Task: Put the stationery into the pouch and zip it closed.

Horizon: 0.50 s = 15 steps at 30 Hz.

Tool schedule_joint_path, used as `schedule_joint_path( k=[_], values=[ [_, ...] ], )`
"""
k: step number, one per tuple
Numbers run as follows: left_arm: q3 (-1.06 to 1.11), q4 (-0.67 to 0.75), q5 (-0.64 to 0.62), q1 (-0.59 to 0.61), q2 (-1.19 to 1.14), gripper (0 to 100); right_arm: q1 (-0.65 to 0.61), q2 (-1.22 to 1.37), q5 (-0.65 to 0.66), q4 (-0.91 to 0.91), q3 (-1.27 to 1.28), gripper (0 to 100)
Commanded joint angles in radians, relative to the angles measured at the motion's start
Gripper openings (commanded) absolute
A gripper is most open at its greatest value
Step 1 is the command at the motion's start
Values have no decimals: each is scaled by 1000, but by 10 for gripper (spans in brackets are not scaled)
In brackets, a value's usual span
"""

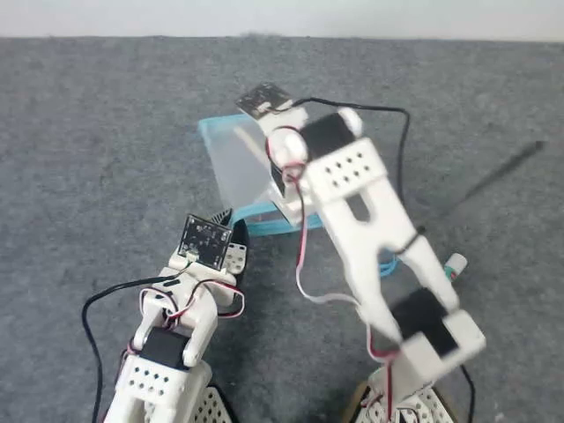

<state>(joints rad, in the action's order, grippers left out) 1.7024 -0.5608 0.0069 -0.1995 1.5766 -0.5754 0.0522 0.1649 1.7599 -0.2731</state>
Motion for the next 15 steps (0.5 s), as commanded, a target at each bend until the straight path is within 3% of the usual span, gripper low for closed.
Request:
schedule_joint_path(
  k=[1, 7, 15],
  values=[
    [-12, -2, 9, -18, 17, 11, 58, -231, 51, 28, 109, 177],
    [-12, -2, 9, -18, 17, 11, 320, -452, 143, -21, 512, 177],
    [-12, -3, 9, -18, 17, 11, 659, -541, 80, -348, 990, 180]
  ],
)
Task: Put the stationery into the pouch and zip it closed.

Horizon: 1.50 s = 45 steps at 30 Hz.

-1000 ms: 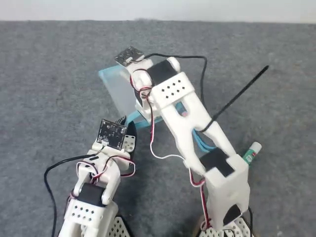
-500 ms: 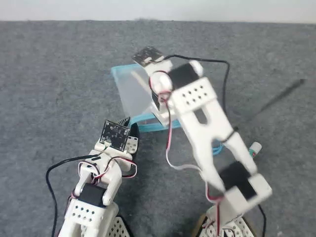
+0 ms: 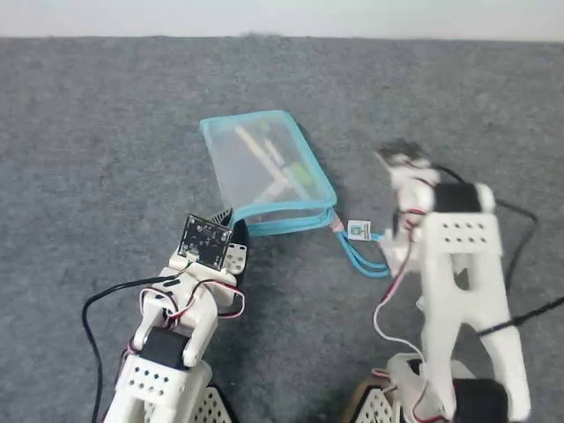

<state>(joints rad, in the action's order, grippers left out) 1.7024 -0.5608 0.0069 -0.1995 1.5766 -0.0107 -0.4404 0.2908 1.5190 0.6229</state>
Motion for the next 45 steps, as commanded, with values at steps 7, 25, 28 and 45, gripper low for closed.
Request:
schedule_joint_path(
  k=[7, 25, 28, 45],
  values=[
    [-12, -5, 11, -18, 15, 11, 278, 51, -242, -231, 152, 182],
    [-12, -6, 11, -18, 12, 11, 331, 397, -80, -446, -32, 24],
    [-12, -6, 11, -18, 12, 11, 306, 414, 60, -418, -158, 7],
    [-12, -26, 11, -18, 18, 11, 305, 849, 446, -202, -695, 113]
  ],
)
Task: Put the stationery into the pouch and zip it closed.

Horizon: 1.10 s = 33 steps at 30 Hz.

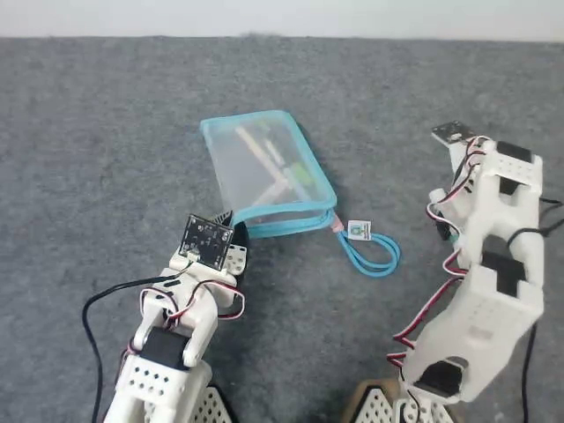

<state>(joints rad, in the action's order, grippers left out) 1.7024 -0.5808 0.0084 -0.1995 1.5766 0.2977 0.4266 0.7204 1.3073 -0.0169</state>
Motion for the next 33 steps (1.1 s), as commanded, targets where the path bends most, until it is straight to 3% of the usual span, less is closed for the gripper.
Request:
schedule_joint_path(
  k=[1, 3, 11, 14, 21, 33],
  values=[
    [-12, -6, 9, -18, 18, 11, -4, -19, 17, 13, -55, 140],
    [-12, -6, 9, -18, 18, 11, -4, -24, 21, 35, -60, 177],
    [-12, -6, 9, -18, 18, 11, 33, -90, 31, 117, -60, 154],
    [-12, -6, 9, -18, 18, 11, 58, -84, 97, 119, -40, 154],
    [-12, -6, 9, -18, 18, 11, 119, -39, 115, 19, 0, 151],
    [-12, -6, 9, -18, 17, 11, 87, 33, 112, -82, 0, 151]
  ],
)
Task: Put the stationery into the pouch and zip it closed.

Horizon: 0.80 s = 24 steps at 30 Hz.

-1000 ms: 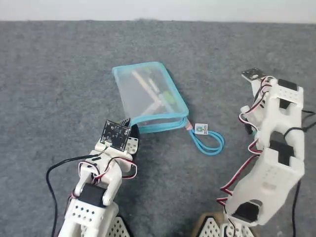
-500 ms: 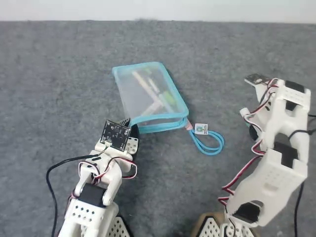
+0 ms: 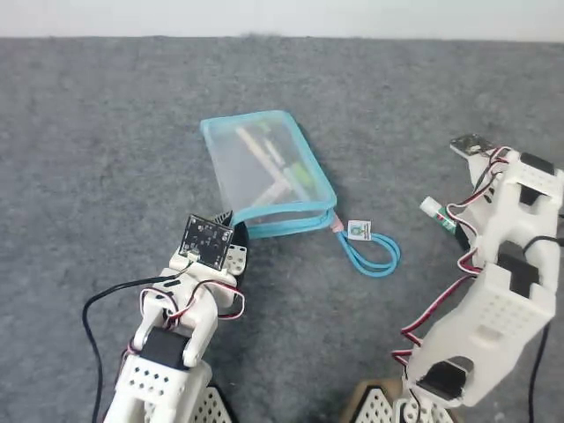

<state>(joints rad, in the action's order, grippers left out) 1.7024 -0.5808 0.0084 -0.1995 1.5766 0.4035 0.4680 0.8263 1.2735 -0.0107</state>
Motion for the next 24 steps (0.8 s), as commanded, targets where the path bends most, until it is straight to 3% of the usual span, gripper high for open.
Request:
schedule_joint_path(
  k=[1, 7, 18, 24],
  values=[
    [-12, -6, 9, -18, 17, 11, -19, -7, 9, -56, -6, 151],
    [-12, -6, 9, -18, 17, 11, -19, -16, 35, -58, -11, 155],
    [-12, -6, 9, -18, 17, 11, -44, -48, 465, -59, -11, 155],
    [-12, -6, 9, -18, 15, 11, -65, -50, 485, -59, -11, 155]
  ],
)
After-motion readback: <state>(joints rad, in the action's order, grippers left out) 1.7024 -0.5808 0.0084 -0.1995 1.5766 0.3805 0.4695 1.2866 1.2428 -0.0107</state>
